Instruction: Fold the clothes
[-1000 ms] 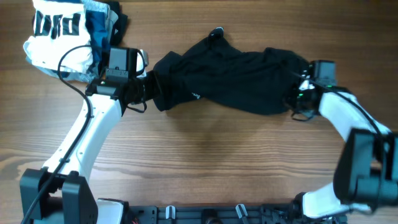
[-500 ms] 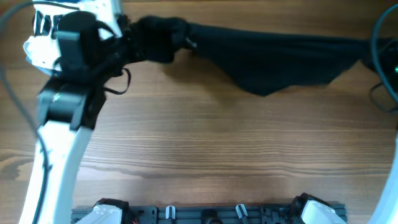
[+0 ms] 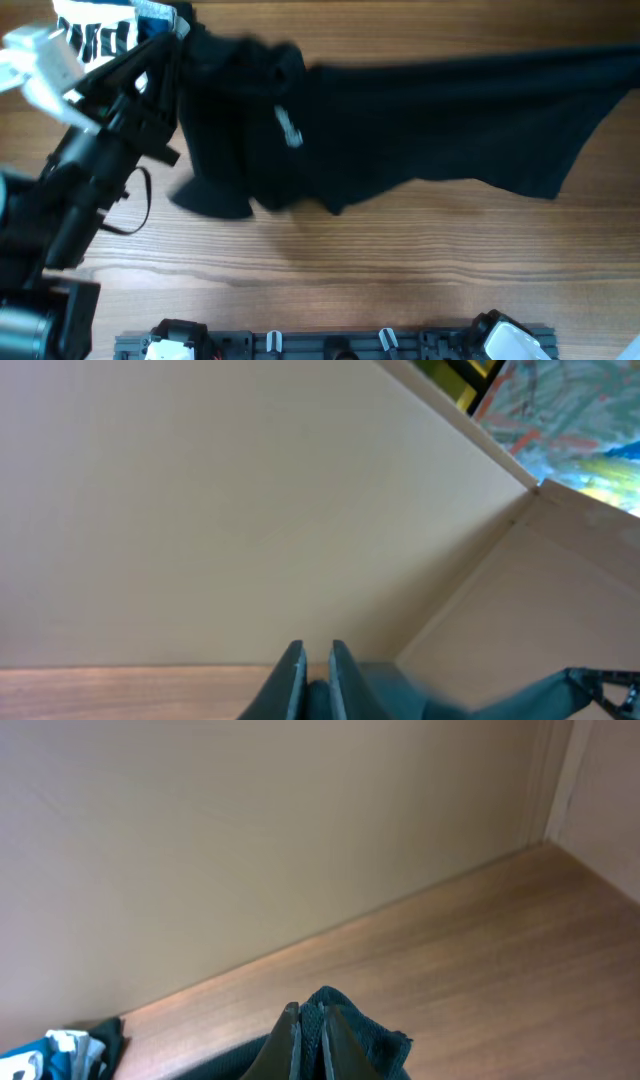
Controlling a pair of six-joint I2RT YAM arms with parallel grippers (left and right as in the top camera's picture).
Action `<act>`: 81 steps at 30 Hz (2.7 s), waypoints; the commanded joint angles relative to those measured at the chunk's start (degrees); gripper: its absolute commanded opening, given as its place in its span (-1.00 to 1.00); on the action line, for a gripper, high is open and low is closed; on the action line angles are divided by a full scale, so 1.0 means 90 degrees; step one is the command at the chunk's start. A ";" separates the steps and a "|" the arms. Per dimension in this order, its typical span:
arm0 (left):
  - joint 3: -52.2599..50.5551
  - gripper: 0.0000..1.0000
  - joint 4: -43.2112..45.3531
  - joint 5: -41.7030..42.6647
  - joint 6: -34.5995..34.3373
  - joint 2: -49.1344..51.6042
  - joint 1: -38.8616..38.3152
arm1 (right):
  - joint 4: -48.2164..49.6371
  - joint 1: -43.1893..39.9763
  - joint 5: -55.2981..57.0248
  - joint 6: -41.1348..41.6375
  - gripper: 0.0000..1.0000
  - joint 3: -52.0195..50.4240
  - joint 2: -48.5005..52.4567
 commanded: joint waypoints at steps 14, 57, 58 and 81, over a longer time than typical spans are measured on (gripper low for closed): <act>0.0078 -0.92 0.1790 -0.0619 0.0342 0.2822 0.0199 | 0.1367 0.0573 -0.0029 -0.0335 -0.92 0.0073 0.2271; 0.0935 -0.92 -0.1161 -0.0216 0.1647 0.4918 0.0270 | 0.0568 0.0877 -0.0588 -0.0760 -0.91 0.0024 0.4522; 0.0935 -0.92 -0.1464 -0.0216 0.1649 0.4903 0.0233 | 0.0243 0.0843 -0.0561 -0.0760 -0.91 0.0024 0.4512; 0.0138 -0.92 -0.5918 0.0865 0.1355 0.4911 -0.1819 | -0.2494 0.0729 0.0916 -0.1375 -0.91 0.0007 0.4430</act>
